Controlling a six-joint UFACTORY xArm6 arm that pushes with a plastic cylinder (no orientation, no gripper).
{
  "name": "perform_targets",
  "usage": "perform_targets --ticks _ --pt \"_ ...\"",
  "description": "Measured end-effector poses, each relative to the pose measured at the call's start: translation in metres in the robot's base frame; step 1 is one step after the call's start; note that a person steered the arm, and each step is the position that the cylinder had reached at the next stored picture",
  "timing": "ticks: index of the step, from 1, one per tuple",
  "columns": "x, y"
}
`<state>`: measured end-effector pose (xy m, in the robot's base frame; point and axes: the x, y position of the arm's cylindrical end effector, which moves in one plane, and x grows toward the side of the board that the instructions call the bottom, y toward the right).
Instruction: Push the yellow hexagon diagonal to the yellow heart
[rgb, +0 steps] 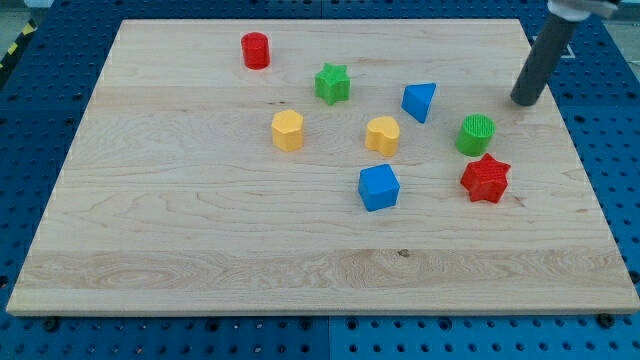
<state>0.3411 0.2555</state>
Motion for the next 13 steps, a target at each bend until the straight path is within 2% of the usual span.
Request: perform_targets --ticks 1,3,4,5,7,8,11,13 --pt "-0.033 -0.043" --pt "-0.071 -0.169" --pt "-0.08 -0.214" --pt "-0.08 -0.218" --pt "-0.08 -0.297" --pt "-0.08 -0.297" --pt "-0.025 -0.311" --pt "0.036 -0.311"
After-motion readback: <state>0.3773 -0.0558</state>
